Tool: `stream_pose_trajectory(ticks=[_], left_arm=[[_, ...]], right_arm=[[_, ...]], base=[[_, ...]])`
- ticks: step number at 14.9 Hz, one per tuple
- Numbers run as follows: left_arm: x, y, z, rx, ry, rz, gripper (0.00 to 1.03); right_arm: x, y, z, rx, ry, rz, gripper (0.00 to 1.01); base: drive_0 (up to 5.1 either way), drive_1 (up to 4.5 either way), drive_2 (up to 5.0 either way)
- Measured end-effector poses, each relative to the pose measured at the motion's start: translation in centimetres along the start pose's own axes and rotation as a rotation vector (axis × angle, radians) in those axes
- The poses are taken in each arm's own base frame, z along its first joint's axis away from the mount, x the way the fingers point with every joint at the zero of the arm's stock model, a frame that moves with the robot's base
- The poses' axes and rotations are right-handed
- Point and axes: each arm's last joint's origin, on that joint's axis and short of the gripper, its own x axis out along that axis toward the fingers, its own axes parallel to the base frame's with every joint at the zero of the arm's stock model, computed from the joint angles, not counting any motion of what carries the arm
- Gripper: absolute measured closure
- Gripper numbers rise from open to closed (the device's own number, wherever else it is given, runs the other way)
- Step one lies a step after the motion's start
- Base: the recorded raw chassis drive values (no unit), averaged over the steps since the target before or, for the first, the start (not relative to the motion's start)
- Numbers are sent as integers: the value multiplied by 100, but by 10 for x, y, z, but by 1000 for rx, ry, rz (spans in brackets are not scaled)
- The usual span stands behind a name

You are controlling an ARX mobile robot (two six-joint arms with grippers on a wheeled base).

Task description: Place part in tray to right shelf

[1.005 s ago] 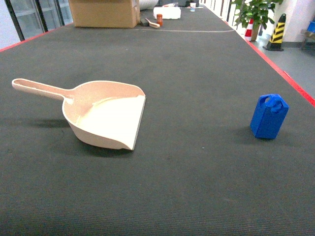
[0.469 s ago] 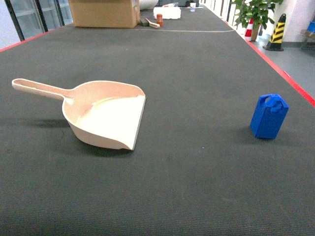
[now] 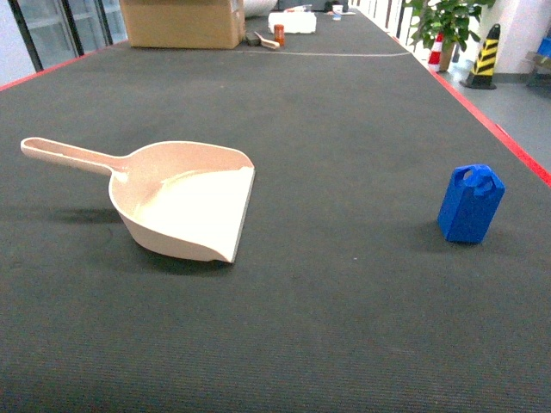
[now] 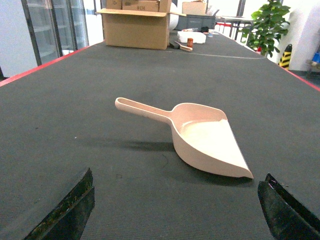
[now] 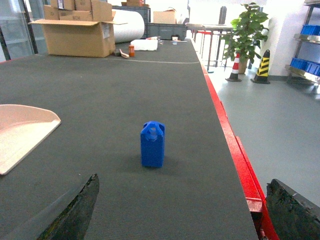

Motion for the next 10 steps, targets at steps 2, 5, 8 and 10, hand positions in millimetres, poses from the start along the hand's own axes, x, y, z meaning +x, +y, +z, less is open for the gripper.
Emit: stream_pose_trajectory(ticks=[2,5,8,10], left_arm=[[0,0,0,0,0,0,5],[0,0,0,0,0,0,5],[0,0,0,0,0,0,5],[0,0,0,0,0,0,5]], right_arm=[[0,0,0,0,0,0,3],[0,0,0,0,0,0,3],[0,0,0,0,0,0,3],[0,0,0,0,0,0,3]], base=[[0,0,0],[0,0,0],[0,0,0],[0,0,0]])
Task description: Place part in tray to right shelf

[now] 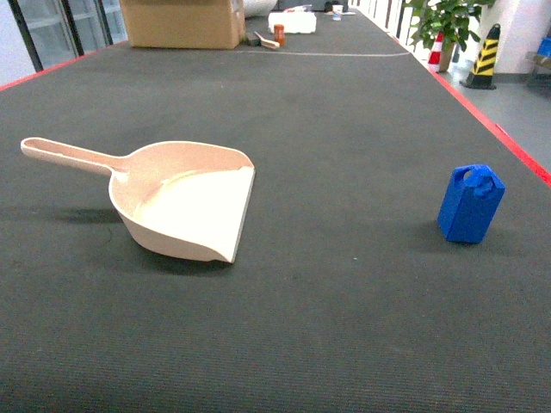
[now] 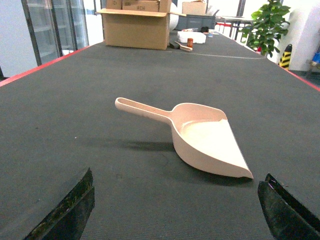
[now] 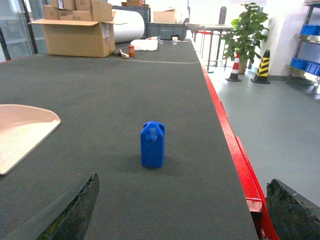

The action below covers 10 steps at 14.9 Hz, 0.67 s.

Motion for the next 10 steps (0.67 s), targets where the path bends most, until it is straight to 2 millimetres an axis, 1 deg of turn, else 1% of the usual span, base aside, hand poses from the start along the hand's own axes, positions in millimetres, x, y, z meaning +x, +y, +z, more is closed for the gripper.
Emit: stream_pose_trajectory(ticks=[10], left_arm=[[0,0,0,0,0,0,5]], right_arm=[[0,0,0,0,0,0,3]], base=[[0,0,0]])
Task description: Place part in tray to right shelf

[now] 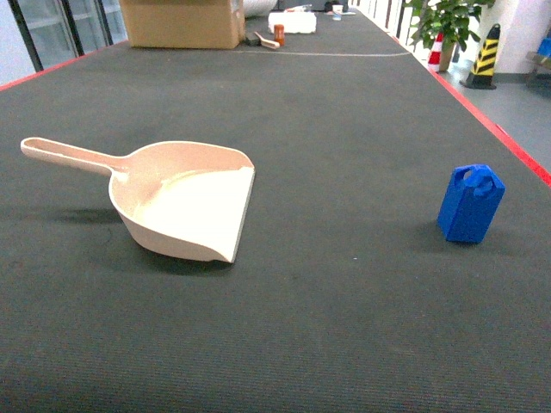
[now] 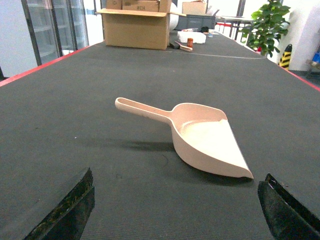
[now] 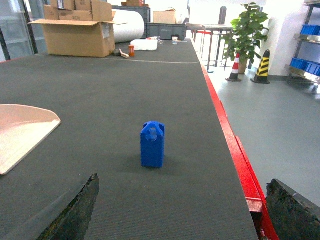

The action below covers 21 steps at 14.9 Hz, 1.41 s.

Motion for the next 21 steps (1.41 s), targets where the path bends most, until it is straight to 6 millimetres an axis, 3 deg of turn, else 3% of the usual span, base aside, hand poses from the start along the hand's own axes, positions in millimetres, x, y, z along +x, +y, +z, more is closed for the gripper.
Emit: stream_pose_trajectory(ticks=[20,21], left_arm=[[0,0,0,0,0,0,5],[0,0,-2,-18,64,51,5]], right_arm=[[0,0,0,0,0,0,3],[0,0,0,0,0,0,3]], base=[[0,0,0],[0,0,0]])
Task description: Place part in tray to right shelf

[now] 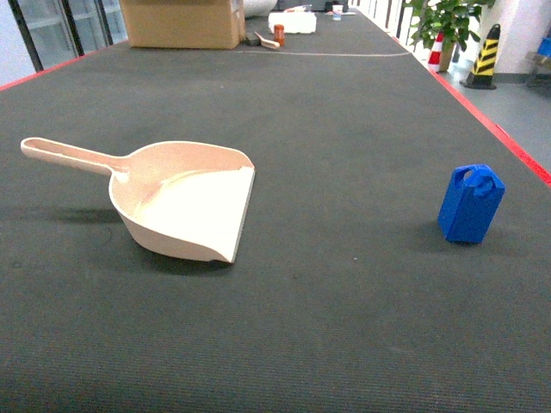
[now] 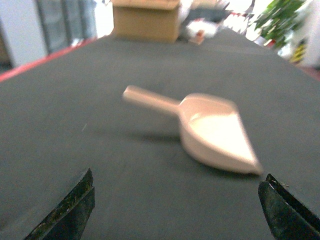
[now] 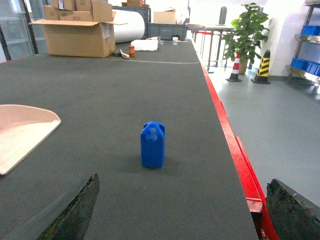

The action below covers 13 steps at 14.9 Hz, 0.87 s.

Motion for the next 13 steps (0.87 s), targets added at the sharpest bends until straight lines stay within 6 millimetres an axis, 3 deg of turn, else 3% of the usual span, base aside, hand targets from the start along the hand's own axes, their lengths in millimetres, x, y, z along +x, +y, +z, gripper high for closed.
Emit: stream_pose_trajectory(ticks=[2,5,6,7,8,9,13], left_arm=[[13,-8,1,-109,118,66,5],[46,-9,15,-325,85,-5,5],[76,-11,25,-414,73,-49,5],[153,0,24,-622,121,-59,5],[241,20,-7,-838,253,-12,5],[255,25,-13,-870,253,-5,5],[272,29,-18,-896,258,4,5]], right_arm=[[0,0,0,0,-2,0,3],[0,0,0,0,0,0,3],[0,0,0,0,0,0,3],[0,0,0,0,0,0,3],[0,0,0,0,0,0,3],[0,0,0,0,0,0,3],[0,0,0,0,0,0,3]], base=[[0,0,0],[0,0,0],[0,0,0],[0,0,0],[0,0,0],[0,0,0],[0,0,0]])
